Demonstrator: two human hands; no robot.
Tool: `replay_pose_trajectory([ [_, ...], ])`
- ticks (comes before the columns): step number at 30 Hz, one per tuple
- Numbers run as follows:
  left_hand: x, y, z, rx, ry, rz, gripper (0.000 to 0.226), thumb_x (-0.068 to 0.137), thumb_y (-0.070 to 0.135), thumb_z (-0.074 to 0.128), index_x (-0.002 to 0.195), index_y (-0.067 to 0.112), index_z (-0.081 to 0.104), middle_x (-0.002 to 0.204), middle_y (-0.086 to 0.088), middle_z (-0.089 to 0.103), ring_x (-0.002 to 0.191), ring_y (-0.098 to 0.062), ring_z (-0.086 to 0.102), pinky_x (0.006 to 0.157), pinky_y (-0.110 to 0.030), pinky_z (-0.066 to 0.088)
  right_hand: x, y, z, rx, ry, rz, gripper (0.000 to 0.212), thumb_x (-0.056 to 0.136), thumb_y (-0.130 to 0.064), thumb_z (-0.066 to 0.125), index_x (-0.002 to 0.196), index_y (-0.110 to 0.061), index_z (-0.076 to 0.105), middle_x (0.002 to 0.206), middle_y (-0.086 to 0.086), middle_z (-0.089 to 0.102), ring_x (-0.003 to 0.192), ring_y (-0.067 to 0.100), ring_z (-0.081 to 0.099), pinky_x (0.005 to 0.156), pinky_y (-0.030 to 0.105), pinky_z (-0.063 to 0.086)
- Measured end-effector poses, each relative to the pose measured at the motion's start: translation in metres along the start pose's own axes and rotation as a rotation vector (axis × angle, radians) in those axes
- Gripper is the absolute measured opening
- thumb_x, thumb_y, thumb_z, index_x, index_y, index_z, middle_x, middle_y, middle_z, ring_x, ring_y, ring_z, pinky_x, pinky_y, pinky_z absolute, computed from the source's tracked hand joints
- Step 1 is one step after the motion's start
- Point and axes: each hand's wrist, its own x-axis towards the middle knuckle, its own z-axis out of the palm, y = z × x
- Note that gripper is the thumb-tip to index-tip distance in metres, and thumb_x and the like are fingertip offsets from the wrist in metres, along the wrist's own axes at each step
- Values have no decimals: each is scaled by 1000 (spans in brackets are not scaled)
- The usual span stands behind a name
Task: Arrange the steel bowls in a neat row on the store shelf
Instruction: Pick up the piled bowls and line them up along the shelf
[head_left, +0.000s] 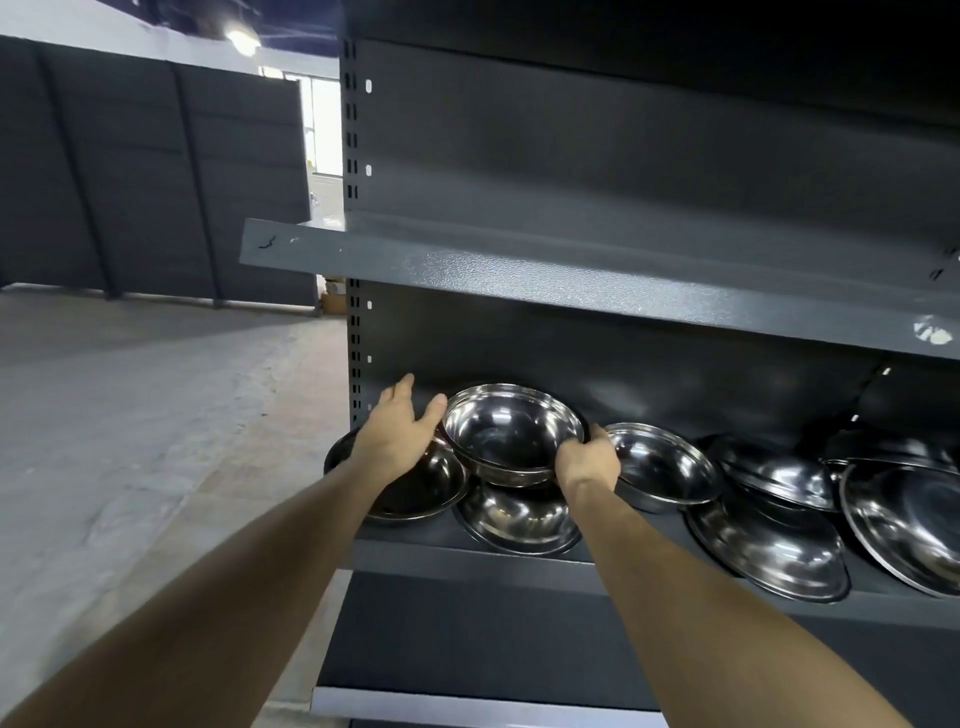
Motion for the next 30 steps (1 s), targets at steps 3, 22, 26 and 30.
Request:
replay_pose_trajectory([
  [3,2,-17,-20,77,28,-25,72,96,57,39,153,17,23,156,-10,31,140,-28,36,114,-43,32,-5,-4,13,-17,-17,-20,53,90,-10,45,142,-8,47,129,17,62,122,35,56,102,32,42],
  [22,-24,-84,-90,425,62,-54,69,96,59,36,148,14,37,151,-8,41,135,-28,42,105,-42,38,-51,-12,98,-92,-211,-89,40,92,-8,44,130,-11,55,115,14,66,89,25,55,78,25,40],
  [26,-24,-88,-91,424,49,-54,68,97,58,36,148,14,36,152,-8,40,137,-28,39,107,-43,38,-51,-8,103,-111,-225,-74,41,91,-7,43,131,-10,53,116,16,65,99,31,59,81,29,43],
  [30,-23,-91,-88,423,27,-66,66,97,56,35,148,14,36,152,-8,40,138,-27,39,107,-44,38,-50,-5,105,-148,-227,-72,41,91,-8,44,130,-10,53,114,15,66,91,26,56,78,28,43],
])
